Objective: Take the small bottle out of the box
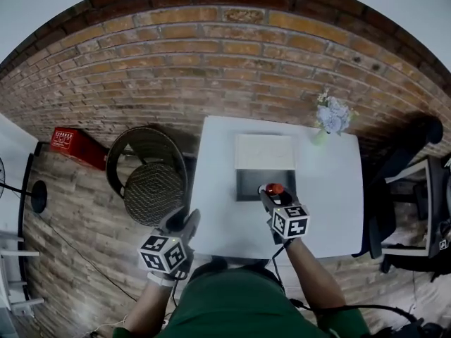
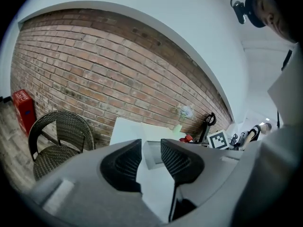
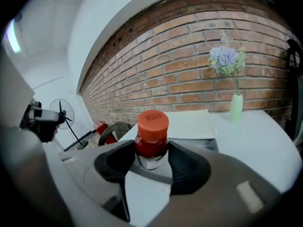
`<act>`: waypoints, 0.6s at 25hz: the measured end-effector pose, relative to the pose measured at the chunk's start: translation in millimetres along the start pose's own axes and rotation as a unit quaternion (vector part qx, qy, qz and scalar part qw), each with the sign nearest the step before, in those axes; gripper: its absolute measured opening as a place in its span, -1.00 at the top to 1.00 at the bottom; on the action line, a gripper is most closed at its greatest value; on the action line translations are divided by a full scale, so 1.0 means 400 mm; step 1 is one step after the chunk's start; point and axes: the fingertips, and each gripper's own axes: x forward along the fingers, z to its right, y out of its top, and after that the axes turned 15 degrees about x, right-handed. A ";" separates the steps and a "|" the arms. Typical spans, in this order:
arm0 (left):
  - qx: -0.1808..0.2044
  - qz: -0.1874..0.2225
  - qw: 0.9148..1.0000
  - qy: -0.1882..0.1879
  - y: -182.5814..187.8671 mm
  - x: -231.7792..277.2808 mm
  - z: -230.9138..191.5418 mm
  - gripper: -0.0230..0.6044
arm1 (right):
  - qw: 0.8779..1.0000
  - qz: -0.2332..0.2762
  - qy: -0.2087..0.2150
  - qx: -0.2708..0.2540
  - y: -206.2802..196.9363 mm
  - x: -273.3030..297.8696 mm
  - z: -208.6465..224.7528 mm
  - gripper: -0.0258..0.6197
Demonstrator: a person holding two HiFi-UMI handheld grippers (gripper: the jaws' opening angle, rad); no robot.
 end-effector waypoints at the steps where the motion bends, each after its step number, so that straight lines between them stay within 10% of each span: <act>1: 0.000 0.001 1.000 -0.004 0.002 0.008 0.016 0.49 | 1.000 0.006 0.007 0.009 0.009 -0.018 -0.004 0.24; 15: 0.011 0.010 0.998 -0.062 0.039 0.113 0.201 0.49 | 0.984 0.079 0.103 0.124 0.152 -0.220 -0.031 0.24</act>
